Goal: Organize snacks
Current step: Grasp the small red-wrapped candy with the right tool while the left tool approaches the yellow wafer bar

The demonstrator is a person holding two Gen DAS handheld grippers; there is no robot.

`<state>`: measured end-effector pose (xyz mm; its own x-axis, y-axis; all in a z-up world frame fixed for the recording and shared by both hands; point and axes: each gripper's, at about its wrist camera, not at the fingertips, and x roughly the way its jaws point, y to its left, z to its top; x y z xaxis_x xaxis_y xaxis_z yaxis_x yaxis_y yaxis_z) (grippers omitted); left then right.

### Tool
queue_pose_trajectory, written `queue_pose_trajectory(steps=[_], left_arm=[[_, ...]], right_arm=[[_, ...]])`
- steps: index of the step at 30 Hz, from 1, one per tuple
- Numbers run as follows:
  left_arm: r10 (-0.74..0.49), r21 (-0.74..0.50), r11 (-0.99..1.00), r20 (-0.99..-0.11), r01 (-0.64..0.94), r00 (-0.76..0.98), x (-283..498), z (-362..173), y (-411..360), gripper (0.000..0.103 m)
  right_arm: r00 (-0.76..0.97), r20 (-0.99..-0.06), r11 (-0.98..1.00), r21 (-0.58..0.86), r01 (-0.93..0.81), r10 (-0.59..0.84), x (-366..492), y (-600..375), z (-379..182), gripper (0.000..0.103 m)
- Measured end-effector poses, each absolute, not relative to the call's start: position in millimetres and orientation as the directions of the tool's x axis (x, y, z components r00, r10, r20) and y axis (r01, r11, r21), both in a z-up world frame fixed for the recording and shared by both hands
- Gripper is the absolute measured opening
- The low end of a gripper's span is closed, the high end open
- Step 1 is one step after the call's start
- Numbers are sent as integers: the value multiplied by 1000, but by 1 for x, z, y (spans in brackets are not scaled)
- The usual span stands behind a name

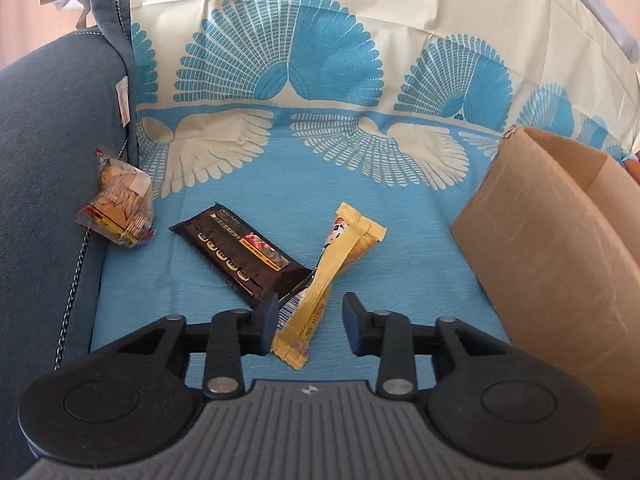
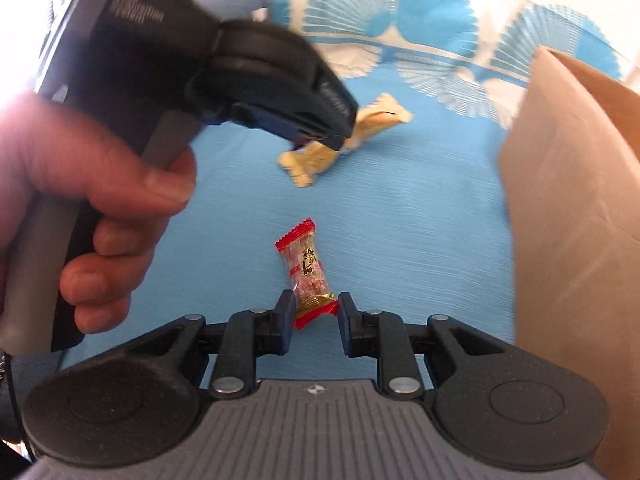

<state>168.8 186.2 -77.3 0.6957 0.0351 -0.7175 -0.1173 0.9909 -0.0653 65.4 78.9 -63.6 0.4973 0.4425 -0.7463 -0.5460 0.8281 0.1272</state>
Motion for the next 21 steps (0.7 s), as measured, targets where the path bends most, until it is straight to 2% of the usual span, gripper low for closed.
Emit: queue_pose_trajectory(steps=[7, 9, 13, 17, 21], left_arm=[[82, 3, 993, -741, -119, 666, 180, -89, 180, 40], [88, 22, 994, -743, -107, 664, 179, -90, 177, 26], [109, 52, 993, -741, -104, 663, 170, -86, 174, 26], [85, -27, 987, -759, -161, 646, 144, -67, 179, 26], [5, -180, 954, -789, -240, 614, 107, -45, 183, 26]], right_arm=[[497, -758, 834, 111, -541, 423, 61, 77, -66, 24], [498, -757, 833, 108, -542, 423, 67, 79, -68, 24], [495, -758, 833, 112, -542, 425, 66, 73, -68, 24], [464, -773, 835, 147, -531, 432, 66, 62, -65, 24], [431, -782, 816, 166, -553, 451, 53, 48, -52, 24]])
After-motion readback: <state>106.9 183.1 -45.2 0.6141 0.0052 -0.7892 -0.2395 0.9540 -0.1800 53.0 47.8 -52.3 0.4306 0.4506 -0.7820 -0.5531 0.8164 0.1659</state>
